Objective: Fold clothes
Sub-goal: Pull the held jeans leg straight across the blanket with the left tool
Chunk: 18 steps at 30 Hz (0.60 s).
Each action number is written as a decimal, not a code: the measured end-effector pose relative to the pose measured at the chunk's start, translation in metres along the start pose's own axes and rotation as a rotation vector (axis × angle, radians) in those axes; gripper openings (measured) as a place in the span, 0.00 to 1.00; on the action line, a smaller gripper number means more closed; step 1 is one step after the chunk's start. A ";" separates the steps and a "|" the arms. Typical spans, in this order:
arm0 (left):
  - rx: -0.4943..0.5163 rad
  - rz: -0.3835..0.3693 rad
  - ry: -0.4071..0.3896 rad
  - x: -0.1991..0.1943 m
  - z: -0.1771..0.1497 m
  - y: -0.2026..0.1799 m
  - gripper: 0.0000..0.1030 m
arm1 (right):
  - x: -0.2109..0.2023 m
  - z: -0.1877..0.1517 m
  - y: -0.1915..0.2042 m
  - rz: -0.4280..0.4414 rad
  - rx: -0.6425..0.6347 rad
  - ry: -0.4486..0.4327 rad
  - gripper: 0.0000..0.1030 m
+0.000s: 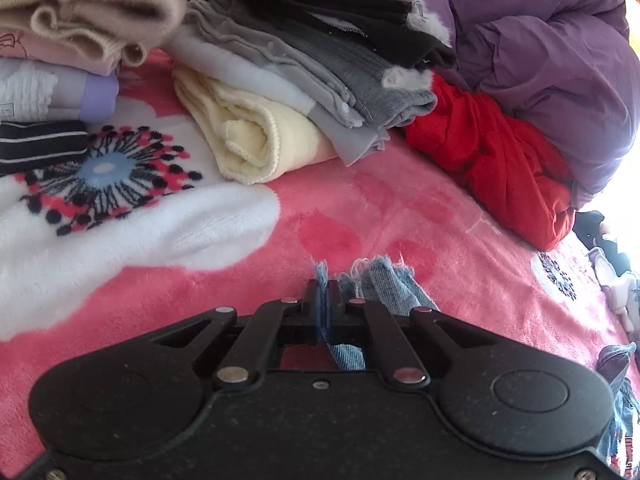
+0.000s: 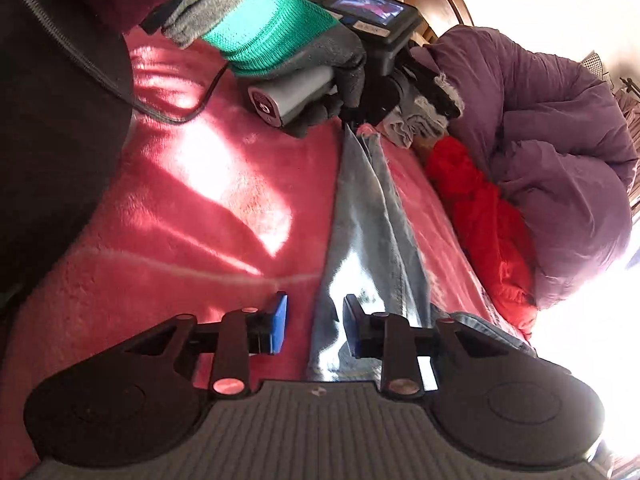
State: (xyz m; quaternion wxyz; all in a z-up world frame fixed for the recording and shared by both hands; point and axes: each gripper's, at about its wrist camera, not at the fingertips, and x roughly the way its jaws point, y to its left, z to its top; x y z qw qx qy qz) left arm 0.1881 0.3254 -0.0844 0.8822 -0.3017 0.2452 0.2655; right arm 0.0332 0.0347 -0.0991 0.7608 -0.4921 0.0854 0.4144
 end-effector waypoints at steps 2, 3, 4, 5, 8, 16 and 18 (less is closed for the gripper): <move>-0.011 -0.007 0.003 0.001 0.000 0.002 0.00 | -0.005 -0.007 0.003 -0.023 -0.031 0.018 0.29; -0.020 -0.012 0.006 0.001 0.000 0.003 0.00 | -0.008 -0.011 0.004 -0.039 -0.054 0.024 0.29; -0.028 -0.016 0.008 0.002 0.000 0.004 0.00 | -0.008 -0.015 0.007 -0.057 -0.076 0.032 0.29; -0.034 -0.019 0.010 0.002 0.001 0.005 0.00 | -0.008 -0.016 0.010 -0.072 -0.089 0.041 0.29; -0.054 -0.031 0.015 0.002 0.001 0.008 0.00 | 0.004 -0.013 0.014 -0.123 -0.096 0.034 0.29; -0.079 -0.047 0.023 0.002 0.001 0.012 0.00 | -0.001 -0.015 0.009 -0.188 -0.050 -0.045 0.28; -0.085 -0.050 0.023 0.002 0.001 0.013 0.00 | 0.000 -0.014 0.007 -0.179 -0.040 -0.065 0.16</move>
